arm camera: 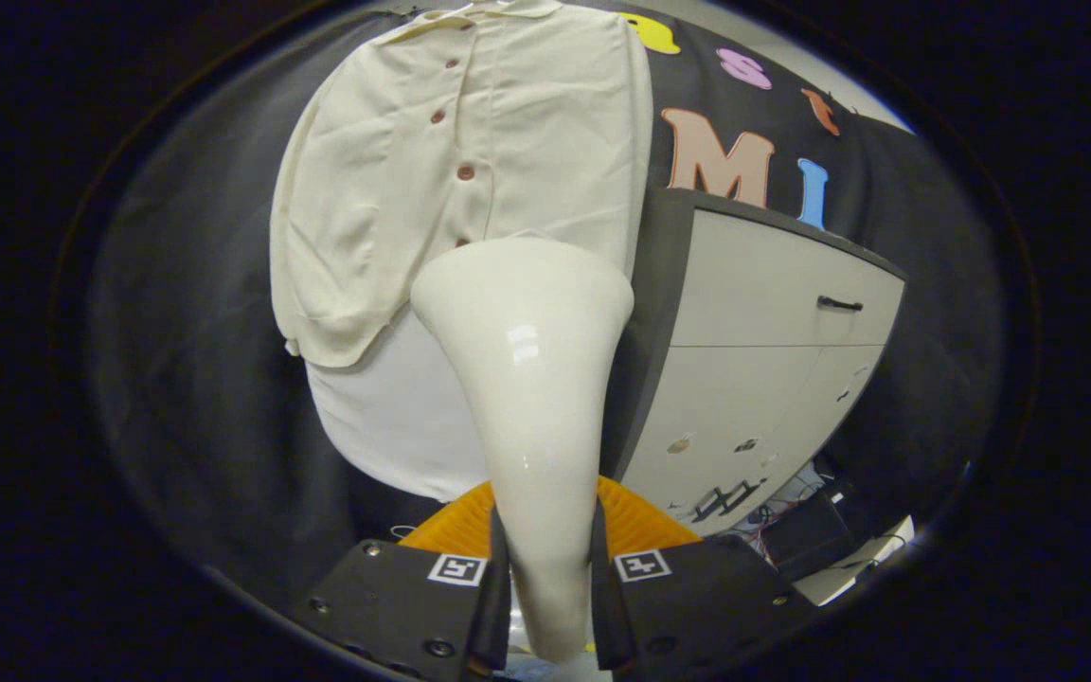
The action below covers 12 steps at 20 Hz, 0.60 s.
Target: Iron the clothes twice with a garment steamer, once on the left side and once on the right side.
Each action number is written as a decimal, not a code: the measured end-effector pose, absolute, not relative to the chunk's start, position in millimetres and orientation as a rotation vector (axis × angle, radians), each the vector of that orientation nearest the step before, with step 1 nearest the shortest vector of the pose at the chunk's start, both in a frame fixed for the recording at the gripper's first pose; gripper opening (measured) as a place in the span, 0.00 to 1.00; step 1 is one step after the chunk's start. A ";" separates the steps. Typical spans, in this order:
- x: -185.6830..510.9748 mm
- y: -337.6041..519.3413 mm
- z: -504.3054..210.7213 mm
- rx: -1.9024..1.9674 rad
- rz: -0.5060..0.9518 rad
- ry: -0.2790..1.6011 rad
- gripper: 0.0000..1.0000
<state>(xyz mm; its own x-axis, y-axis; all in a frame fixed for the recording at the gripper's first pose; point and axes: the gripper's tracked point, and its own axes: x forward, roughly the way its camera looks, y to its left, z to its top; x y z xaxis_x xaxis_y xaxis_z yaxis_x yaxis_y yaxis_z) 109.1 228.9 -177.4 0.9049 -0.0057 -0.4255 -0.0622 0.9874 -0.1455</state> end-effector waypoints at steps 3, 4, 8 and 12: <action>76.7 225.3 -151.0 -0.164 0.059 0.406 0.35; 67.4 224.3 -138.6 -0.165 0.063 0.392 0.35; 38.3 223.5 -86.4 -0.167 0.088 0.332 0.35; 17.2 224.5 -29.2 -0.138 0.099 0.238 0.35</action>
